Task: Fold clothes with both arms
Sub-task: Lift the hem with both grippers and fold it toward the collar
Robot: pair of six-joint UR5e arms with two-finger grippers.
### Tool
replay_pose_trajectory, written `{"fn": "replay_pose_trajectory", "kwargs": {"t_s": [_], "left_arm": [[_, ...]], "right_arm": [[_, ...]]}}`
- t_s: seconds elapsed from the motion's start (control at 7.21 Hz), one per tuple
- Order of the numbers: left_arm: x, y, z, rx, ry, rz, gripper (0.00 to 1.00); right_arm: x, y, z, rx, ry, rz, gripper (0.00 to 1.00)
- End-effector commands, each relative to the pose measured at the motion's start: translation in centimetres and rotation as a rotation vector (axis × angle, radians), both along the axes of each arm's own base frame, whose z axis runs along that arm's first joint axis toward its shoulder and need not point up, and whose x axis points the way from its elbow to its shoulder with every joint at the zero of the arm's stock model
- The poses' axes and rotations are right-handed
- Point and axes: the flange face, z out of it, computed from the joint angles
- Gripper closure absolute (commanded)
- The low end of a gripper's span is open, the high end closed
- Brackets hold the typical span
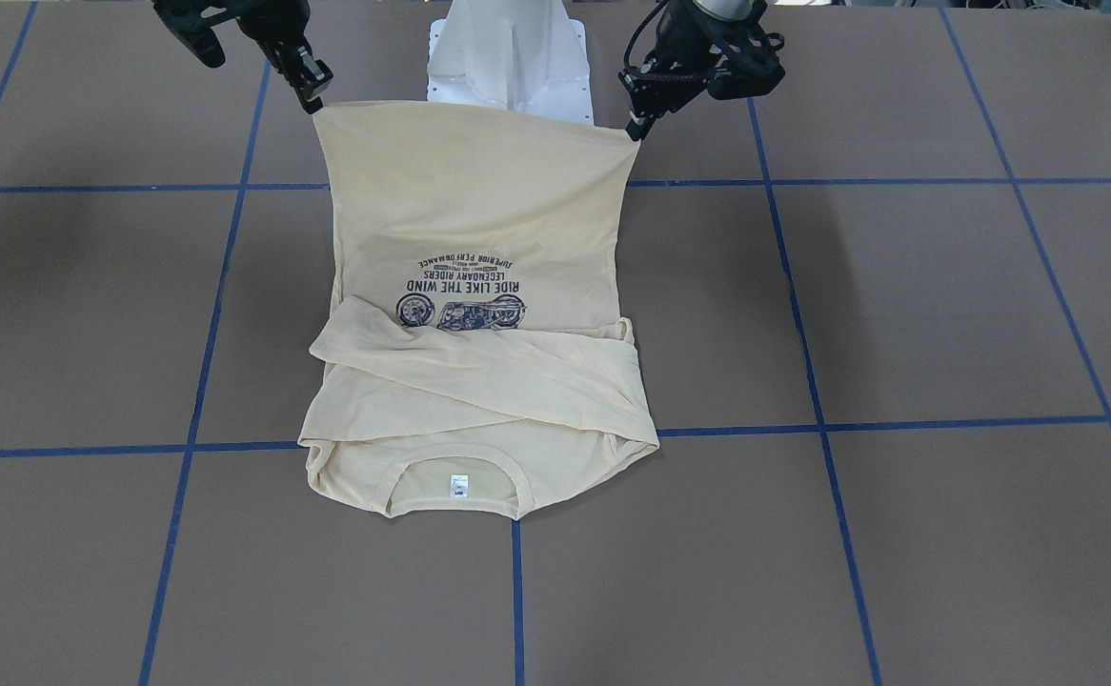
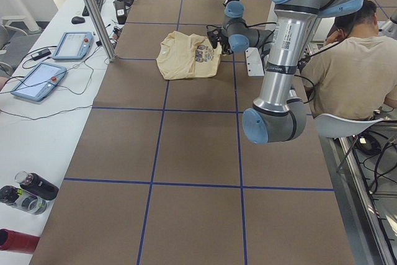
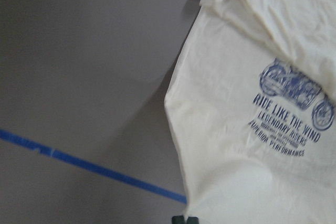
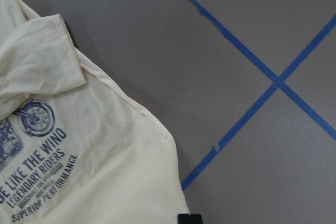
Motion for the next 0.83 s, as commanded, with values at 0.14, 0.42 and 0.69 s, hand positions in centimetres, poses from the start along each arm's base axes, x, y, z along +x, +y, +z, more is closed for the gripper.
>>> {"fn": "replay_pose_trajectory", "kwargs": {"t_s": [0.14, 0.42, 0.69], "left_arm": [[1.6, -8.5, 1.2, 0.062, -0.078, -0.073, 1.00], [1.2, -10.4, 2.1, 0.083, -0.087, -0.094, 1.00], [1.4, -12.9, 3.2, 0.110, -0.088, -0.116, 1.00]], "right_arm": [[1.3, -12.5, -0.8, 0.059, 0.073, -0.034, 1.00], [1.0, -18.0, 0.4, 0.090, 0.128, -0.053, 1.00], [-1.2, -23.0, 1.1, 0.106, 0.133, -0.038, 1.00]]}}
